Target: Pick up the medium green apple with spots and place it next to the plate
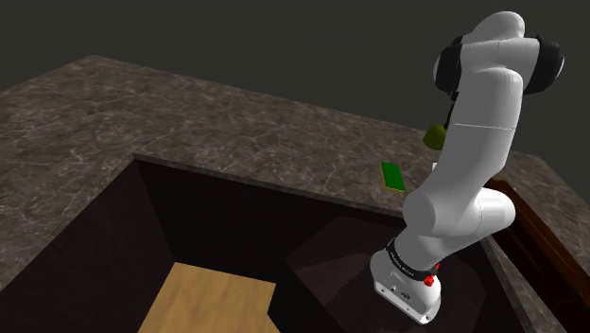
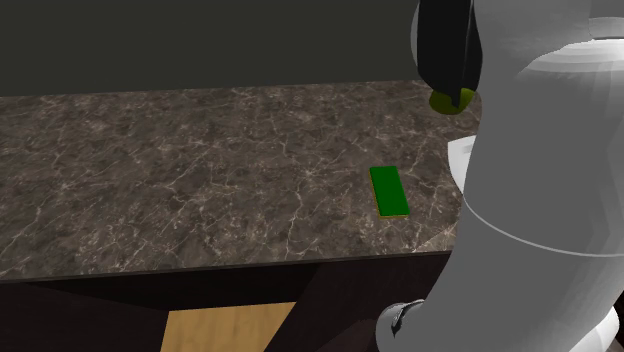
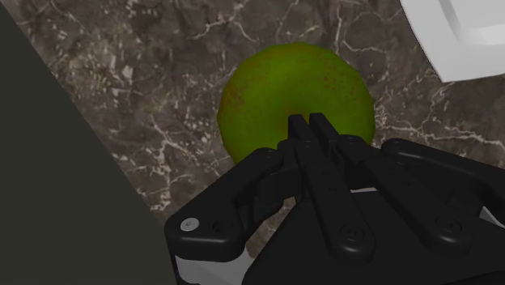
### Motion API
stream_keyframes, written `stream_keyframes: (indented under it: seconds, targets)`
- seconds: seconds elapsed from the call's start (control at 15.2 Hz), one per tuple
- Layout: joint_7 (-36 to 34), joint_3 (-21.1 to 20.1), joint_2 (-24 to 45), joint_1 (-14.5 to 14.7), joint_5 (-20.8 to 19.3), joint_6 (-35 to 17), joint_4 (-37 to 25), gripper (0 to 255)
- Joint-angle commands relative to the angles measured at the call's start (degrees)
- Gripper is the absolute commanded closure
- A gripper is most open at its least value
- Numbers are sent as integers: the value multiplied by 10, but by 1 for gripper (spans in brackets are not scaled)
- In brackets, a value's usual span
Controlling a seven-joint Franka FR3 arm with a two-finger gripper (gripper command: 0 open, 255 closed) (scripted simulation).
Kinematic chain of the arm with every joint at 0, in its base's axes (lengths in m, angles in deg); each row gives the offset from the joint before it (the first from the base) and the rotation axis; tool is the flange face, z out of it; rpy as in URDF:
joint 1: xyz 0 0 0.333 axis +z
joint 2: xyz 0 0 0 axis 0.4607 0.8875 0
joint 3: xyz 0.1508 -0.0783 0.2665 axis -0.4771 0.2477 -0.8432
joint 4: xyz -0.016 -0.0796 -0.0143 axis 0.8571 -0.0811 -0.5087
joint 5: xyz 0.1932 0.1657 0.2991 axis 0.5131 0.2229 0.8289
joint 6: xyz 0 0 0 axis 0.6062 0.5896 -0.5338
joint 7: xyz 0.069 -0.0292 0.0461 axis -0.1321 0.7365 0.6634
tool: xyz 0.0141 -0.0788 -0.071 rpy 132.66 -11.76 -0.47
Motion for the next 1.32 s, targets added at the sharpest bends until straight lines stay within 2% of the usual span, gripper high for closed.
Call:
stream_keyframes:
  seconds: [0.0, 0.26, 0.33, 0.66, 0.92, 1.25]
  targets:
    - [0, 0, 0, 0, 0, -1, 1, 255]
    - [0, 0, 0, 0, 0, -1, 1, 255]
    - [0, 0, 0, 0, 0, -1, 1, 0]
    - [0, 0, 0, 0, 0, -1, 1, 0]
    - [-8, 6, -11, -1, -10, 67, -60, 0]
    - [-8, 6, -11, -1, -10, 67, -60, 0]
